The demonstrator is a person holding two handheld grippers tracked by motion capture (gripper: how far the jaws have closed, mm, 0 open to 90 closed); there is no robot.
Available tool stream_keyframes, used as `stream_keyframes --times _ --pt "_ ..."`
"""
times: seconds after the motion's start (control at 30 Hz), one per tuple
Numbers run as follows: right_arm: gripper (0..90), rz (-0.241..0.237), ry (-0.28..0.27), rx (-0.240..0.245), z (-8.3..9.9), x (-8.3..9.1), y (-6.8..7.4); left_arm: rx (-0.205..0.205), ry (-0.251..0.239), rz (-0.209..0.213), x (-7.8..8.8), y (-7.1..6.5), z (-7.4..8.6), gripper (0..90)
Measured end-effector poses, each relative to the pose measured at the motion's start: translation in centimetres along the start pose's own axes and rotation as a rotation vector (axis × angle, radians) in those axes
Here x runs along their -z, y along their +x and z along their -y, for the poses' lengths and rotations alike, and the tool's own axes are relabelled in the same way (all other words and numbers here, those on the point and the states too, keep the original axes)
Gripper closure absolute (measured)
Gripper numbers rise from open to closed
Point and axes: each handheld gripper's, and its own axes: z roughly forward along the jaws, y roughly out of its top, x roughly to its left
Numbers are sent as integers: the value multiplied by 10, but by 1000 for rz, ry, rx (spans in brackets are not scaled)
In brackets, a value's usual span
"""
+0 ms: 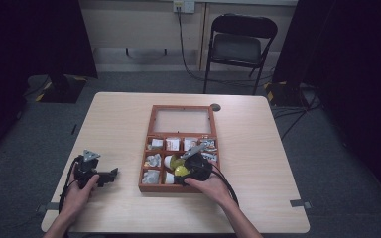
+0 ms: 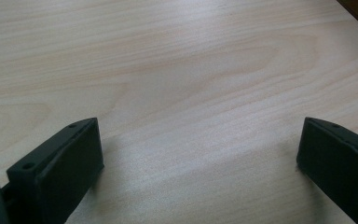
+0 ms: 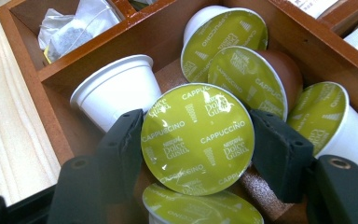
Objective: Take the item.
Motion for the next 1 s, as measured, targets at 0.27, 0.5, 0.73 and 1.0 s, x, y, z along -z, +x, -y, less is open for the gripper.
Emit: stream_keyframes --times 0.27,0.5,0.73,1.0 --pt "379 19 -23 16 0 1 3 1 2 1 0 0 0 0" --pt "380 8 -51 2 0 4 2 1 1 1 0 0 0 0" --pt "380 5 -70 -2 1 6 2 0 1 0 0 0 0 0" --pt "380 6 -86 -3 1 8 2 1 1 2 0 0 0 0"
